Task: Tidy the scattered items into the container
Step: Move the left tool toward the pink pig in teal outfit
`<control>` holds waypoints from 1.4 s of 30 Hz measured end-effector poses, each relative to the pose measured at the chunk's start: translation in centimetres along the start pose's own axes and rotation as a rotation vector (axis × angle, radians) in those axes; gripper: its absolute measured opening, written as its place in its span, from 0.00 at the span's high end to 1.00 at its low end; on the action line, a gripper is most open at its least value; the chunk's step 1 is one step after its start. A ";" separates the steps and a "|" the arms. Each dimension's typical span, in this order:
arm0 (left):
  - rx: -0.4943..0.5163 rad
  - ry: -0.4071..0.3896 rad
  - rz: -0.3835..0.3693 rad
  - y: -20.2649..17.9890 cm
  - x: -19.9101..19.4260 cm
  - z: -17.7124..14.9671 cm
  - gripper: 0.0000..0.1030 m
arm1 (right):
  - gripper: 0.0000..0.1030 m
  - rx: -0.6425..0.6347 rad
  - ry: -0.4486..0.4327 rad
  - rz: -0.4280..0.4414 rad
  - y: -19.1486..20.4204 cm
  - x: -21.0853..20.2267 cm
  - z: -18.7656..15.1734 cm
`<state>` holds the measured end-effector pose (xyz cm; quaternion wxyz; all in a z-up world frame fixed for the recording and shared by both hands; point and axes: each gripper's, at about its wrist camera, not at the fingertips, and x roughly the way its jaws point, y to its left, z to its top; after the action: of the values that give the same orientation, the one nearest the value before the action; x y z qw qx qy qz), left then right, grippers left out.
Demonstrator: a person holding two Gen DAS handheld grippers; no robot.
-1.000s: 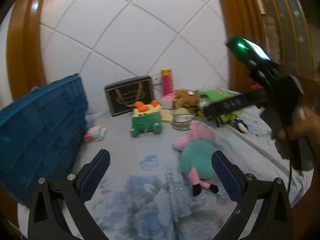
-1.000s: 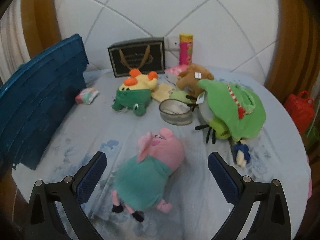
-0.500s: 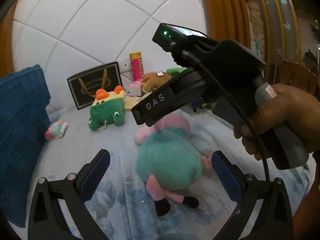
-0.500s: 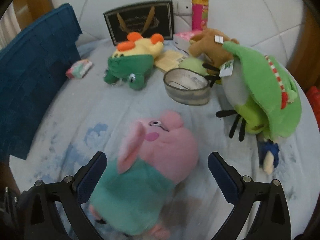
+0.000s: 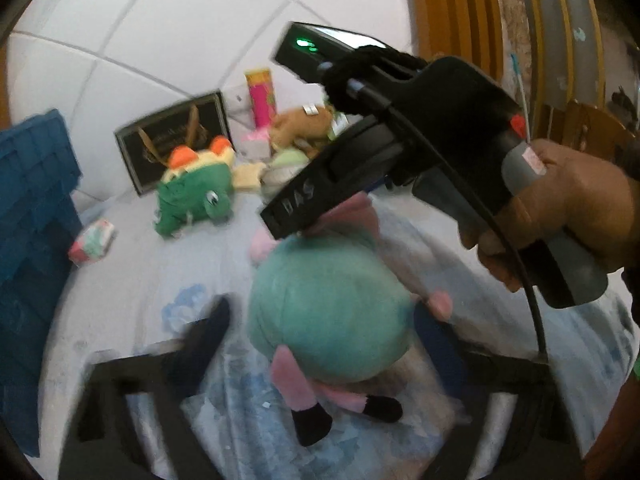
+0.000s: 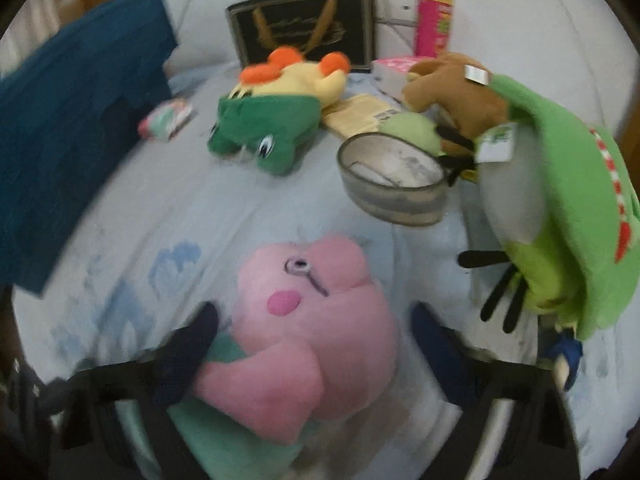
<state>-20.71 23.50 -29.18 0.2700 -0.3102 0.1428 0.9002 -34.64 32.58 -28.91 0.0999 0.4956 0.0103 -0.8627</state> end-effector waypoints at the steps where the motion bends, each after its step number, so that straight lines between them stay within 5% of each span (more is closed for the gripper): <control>1: -0.005 0.025 -0.017 0.1 0.5 0.0 0.43 | 0.33 -0.023 0.006 -0.012 0.2 0.2 -0.3; 8: -0.024 0.005 -0.026 0.6 -0.3 -0.1 0.65 | 0.57 -0.061 -0.066 -0.024 -0.4 -2.4 -1.5; 11: -0.007 0.001 -0.019 0.4 -1.0 -0.1 0.67 | 0.62 -0.083 -0.094 -0.040 -0.3 -3.6 -2.2; 13: 0.007 -0.002 -0.015 0.1 -1.5 -0.1 0.71 | 0.72 -0.091 -0.106 -0.045 -0.3 -4.2 -2.5; 14: 0.015 -0.006 -0.012 0.1 -1.8 -0.1 0.77 | 1.00 -0.088 -0.106 -0.031 -0.3 -4.4 -2.6; 15: 0.017 -0.012 -0.015 0.2 -2.1 0.0 1.00 | 1.00 -0.083 -0.105 -0.023 -0.3 -4.7 -2.7; 19: 0.025 -0.015 -0.016 0.9 -2.9 0.3 1.00 | 1.00 -0.075 -0.122 -0.063 -0.7 -5.2 -3.3; 20: 0.025 -0.013 -0.011 1.0 -2.9 0.2 1.00 | 0.96 -0.065 -0.125 -0.073 -0.9 -5.2 -3.4; 22: 0.013 0.001 0.000 1.3 -2.9 -0.1 1.00 | 0.69 -0.018 -0.125 -0.046 -2.0 -5.2 -3.3; 23: 0.005 0.014 0.009 1.4 -2.8 -0.3 1.00 | 0.33 0.000 -0.132 -0.025 -2.3 -5.1 -3.1; 24: 0.002 0.015 0.019 1.5 -2.9 -0.4 1.00 | 0.19 0.018 -0.141 -0.005 -2.7 -5.1 -2.9; 28: 0.003 0.018 0.032 1.5 -3.0 -1.5 1.00 | 0.19 -0.035 -0.173 -0.032 -1.9 -4.8 -1.6; 34: -0.042 0.030 0.000 2.4 -3.2 -2.9 1.00 | 0.20 -0.027 -0.073 -0.028 -2.7 -1.1 0.4; 35: -0.053 0.032 -0.012 2.6 -3.2 -3.0 1.00 | 0.28 -0.023 -0.056 -0.025 -2.9 -0.4 0.7; 38: -0.060 0.054 -0.024 2.6 -2.4 -3.1 1.00 | 0.88 -0.020 -0.037 -0.035 -2.9 0.2 0.6; 42: -0.042 0.056 -0.034 1.7 -1.7 -2.8 1.00 | 0.89 -0.080 -0.053 -0.094 -1.7 -0.7 -0.4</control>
<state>-19.25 20.23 -30.06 0.2745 -0.3434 0.1260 0.8893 -34.22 34.42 -28.65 0.0793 0.4670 0.0654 -0.8782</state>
